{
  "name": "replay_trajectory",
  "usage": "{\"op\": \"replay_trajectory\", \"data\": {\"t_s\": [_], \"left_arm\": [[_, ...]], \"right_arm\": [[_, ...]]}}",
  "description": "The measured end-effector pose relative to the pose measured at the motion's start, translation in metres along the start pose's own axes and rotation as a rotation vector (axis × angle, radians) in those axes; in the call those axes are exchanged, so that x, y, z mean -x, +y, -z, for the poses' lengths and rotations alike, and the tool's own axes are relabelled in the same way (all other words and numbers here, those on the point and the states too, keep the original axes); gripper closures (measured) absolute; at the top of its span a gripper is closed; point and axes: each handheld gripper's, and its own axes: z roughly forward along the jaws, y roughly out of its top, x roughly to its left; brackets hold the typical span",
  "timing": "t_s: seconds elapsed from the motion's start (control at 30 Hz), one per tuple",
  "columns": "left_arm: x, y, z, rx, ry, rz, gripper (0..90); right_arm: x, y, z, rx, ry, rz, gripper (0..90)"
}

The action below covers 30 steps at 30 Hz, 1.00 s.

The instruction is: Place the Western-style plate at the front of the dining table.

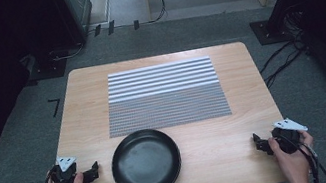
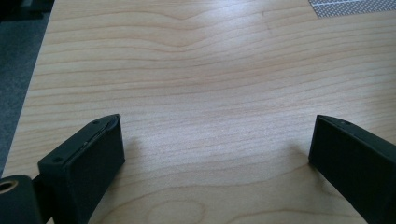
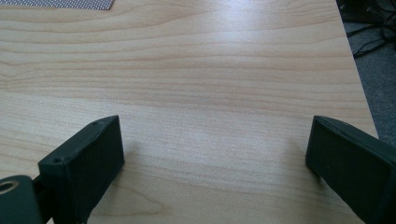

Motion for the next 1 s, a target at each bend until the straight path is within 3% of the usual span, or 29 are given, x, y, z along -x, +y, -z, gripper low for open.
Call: {"op": "replay_trajectory", "data": {"t_s": [0.2, 0.4, 0.53, 0.8, 1.0], "left_arm": [[-0.004, 0.0, 0.002, 0.011, 0.01, 0.037, 2.9], [-0.003, 0.003, 0.009, 0.038, 0.013, 0.044, 2.9], [0.0, 0.006, 0.016, 0.045, -0.019, 0.051, 3.0], [0.009, 0.015, 0.031, 0.071, -0.086, 0.071, 3.0], [0.016, 0.021, 0.041, 0.089, -0.129, 0.072, 3.0]], "right_arm": [[0.001, 0.0, 0.0, 0.0, 0.004, 0.004, 3.7], [0.002, 0.001, 0.005, 0.023, 0.003, -0.025, 5.4], [-0.003, 0.006, 0.012, 0.057, 0.037, -0.044, 5.6], [-0.017, 0.014, 0.02, 0.078, 0.074, -0.056, 6.5], [-0.027, 0.022, 0.027, 0.097, 0.111, -0.092, 7.1]]}}
